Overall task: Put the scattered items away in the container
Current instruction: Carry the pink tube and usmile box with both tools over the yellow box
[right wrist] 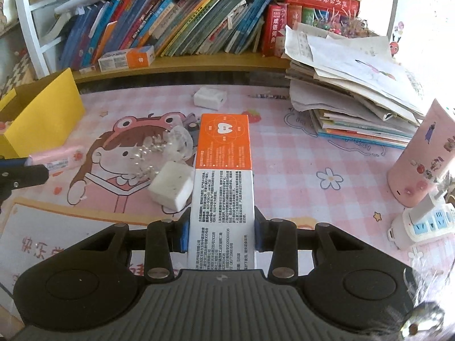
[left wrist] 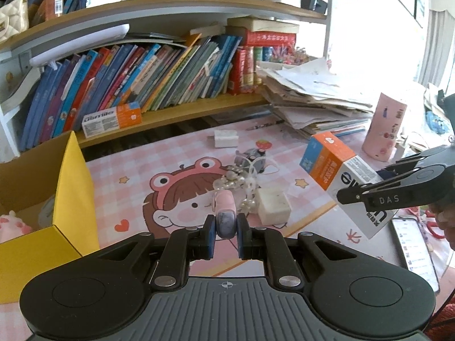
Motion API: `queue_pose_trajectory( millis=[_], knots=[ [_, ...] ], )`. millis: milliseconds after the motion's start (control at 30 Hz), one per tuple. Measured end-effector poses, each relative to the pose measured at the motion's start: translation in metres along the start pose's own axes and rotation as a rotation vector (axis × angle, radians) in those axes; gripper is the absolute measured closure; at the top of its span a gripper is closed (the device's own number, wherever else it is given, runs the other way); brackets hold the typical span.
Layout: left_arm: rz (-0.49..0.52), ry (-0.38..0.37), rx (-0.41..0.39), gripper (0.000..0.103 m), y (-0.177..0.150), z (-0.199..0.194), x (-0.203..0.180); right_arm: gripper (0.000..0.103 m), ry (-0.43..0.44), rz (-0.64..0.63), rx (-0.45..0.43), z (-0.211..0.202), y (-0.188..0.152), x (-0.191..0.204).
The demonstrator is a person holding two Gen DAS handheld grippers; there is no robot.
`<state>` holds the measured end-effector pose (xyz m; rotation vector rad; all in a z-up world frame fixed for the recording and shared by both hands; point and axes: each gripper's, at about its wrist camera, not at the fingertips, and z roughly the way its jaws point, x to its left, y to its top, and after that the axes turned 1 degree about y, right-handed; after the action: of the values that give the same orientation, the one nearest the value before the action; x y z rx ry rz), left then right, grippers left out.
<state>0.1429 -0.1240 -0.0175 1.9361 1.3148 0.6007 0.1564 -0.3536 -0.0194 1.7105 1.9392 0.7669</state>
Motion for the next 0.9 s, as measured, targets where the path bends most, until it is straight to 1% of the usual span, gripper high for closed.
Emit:
queue_pose_trajectory(
  millis=[133,300,533,900],
  knots=[
    [-0.044,-0.055,0.005,0.09,-0.005,-0.009,0.01,0.066,0.0,0.014,0.001,-0.005,-0.005,0.013],
    [-0.024,-0.056,-0.009,0.09,-0.012,-0.026,0.025,0.066,0.002,0.015,0.004,-0.009,-0.009,0.038],
    [0.03,-0.039,-0.026,0.09,-0.026,-0.051,0.05,0.066,0.024,0.004,0.005,-0.014,-0.013,0.081],
    [0.024,-0.049,-0.042,0.09,-0.041,-0.078,0.091,0.066,0.048,-0.022,0.006,-0.019,-0.018,0.144]
  ],
)
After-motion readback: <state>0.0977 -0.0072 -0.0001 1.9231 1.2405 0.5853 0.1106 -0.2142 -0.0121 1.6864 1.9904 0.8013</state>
